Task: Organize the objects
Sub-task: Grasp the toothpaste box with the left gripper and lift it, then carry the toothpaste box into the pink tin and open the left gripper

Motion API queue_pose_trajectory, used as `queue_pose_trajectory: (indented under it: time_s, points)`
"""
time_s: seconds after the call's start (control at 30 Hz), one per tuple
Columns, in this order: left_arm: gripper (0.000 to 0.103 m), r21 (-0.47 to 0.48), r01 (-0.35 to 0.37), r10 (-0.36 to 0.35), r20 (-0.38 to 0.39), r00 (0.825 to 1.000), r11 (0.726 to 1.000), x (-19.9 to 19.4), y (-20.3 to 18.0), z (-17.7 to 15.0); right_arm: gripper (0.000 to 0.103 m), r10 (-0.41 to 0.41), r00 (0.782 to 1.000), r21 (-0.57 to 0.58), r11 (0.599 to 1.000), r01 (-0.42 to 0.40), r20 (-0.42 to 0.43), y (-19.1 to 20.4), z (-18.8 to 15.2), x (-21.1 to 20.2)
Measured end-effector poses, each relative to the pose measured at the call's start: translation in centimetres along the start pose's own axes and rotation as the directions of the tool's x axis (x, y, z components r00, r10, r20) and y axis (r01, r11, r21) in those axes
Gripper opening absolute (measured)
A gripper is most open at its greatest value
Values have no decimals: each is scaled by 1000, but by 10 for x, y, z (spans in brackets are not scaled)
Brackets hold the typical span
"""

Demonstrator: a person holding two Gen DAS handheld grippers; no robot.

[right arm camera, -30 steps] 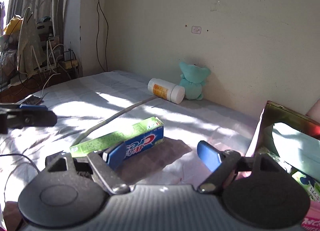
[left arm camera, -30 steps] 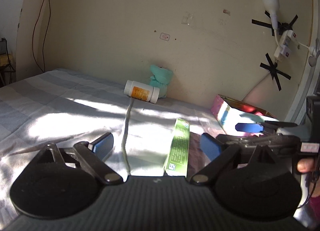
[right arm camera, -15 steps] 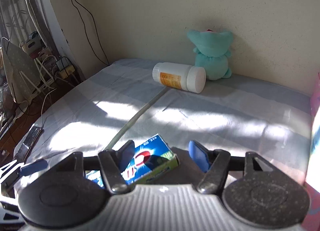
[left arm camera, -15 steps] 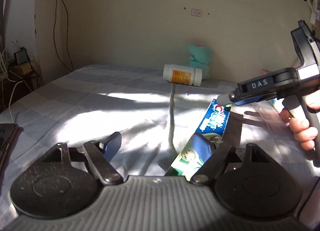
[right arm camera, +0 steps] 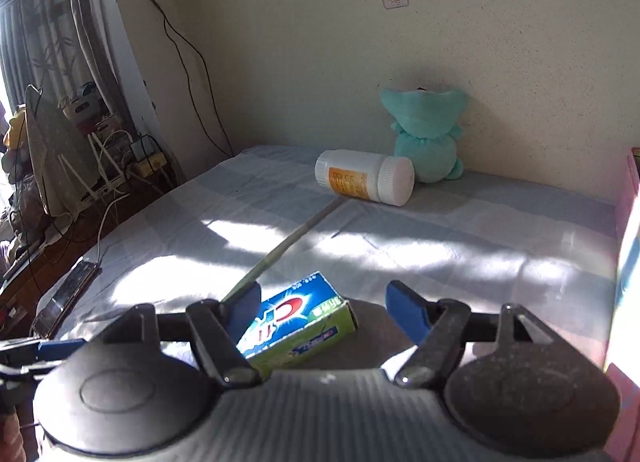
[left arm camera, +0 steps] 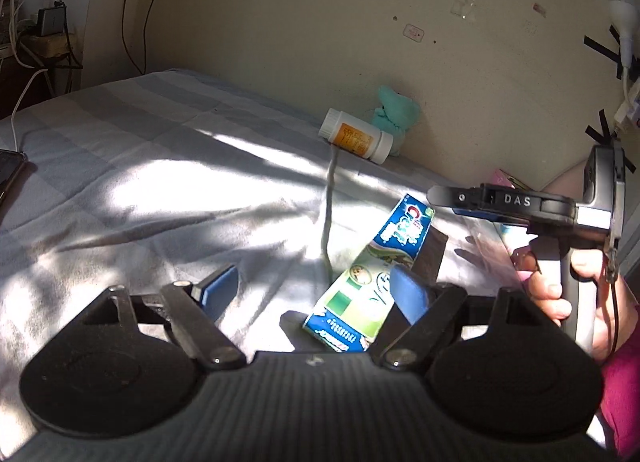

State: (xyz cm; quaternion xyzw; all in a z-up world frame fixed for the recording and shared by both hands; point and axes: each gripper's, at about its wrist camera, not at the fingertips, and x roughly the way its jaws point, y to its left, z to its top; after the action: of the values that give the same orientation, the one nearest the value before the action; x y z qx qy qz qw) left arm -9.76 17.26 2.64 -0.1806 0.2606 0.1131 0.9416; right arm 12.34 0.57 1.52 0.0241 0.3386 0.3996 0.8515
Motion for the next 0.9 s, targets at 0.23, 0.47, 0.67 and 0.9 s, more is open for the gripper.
queue_pose_trajectory:
  time_s: [0.23,0.47,0.67,0.9]
  points:
    - [81,44,-12,15,-70,997,999,30,-3,-8,53,39,992,91,995,-29,-116,-8,9,48]
    - [80,-23,-94,94,10,995,995,31,31,19,51,140,979,82,988,-129,-149,3,-30,-4]
    - [85,-226,-32,41,34,999,974,16,79,32,70,97,993,-206,973,-109,-66,40,-74,-61]
    - [85,-227,69,-79,-34,996,971,19,66,31,82,14,999,-385,922,-33,-51,58,-78,-42]
